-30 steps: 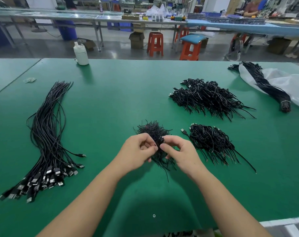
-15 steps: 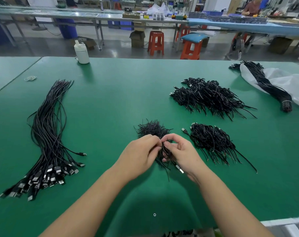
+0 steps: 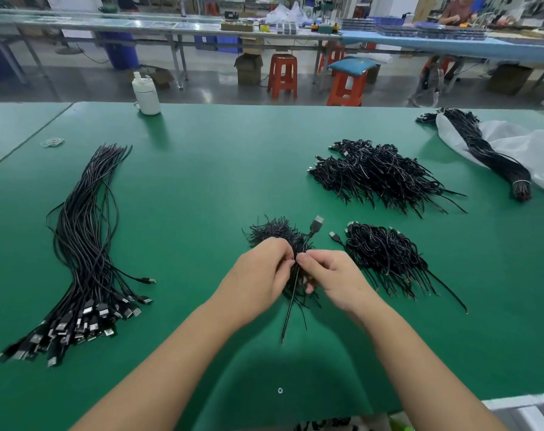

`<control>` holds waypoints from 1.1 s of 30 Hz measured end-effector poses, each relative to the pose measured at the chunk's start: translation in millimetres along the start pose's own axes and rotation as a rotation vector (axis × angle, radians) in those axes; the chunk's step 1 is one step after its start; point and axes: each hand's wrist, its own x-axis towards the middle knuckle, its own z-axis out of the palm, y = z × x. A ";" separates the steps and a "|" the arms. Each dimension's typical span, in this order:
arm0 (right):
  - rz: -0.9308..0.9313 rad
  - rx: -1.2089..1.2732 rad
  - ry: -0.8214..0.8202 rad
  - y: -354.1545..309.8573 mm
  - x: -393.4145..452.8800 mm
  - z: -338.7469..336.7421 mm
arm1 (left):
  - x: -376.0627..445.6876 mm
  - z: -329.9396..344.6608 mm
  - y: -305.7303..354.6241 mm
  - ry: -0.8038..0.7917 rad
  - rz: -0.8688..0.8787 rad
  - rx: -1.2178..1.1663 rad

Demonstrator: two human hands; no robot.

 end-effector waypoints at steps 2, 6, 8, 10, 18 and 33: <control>0.015 -0.025 -0.026 2.1 2.0 -0.8 | 0.3 2.3 -0.9 -0.011 0.142 0.200; 0.087 -0.013 -0.066 5.9 7.5 -3.7 | 0.0 10.1 -6.5 0.005 0.385 0.442; 0.112 -0.025 -0.072 8.7 11.5 -4.9 | -0.1 16.2 -10.4 0.016 0.386 0.441; 0.144 -0.038 -0.074 11.2 15.9 -5.3 | 1.4 25.3 -16.7 0.030 0.363 0.442; 0.247 -0.404 0.076 31.5 38.3 -37.7 | 10.0 53.9 -76.9 0.111 -0.052 0.327; 0.391 -1.074 0.134 81.5 90.5 -57.1 | -19.6 54.7 -163.4 0.108 -0.488 0.508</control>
